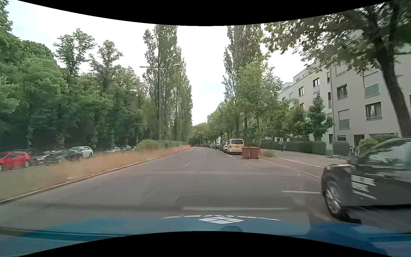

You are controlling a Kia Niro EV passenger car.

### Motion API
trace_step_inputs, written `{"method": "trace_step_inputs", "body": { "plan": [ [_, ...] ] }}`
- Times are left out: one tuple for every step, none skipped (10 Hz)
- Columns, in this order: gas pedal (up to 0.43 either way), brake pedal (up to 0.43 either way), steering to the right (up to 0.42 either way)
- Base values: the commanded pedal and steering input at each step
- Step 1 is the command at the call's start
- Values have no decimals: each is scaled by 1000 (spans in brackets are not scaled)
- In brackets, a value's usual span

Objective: Follow the waypoints while adhering to traffic rules and regulations

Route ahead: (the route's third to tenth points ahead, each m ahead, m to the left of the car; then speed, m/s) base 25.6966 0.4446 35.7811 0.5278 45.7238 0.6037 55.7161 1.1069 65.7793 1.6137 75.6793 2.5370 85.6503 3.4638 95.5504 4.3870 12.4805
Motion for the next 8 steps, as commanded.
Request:
{"method": "trace_step_inputs", "body": {
  "plan": [
    [177,0,-6],
    [177,0,-6],
    [177,0,-6],
    [177,0,-6],
    [177,0,-6],
    [177,0,-6],
    [177,0,-6],
    [177,0,-6]
  ]
}}
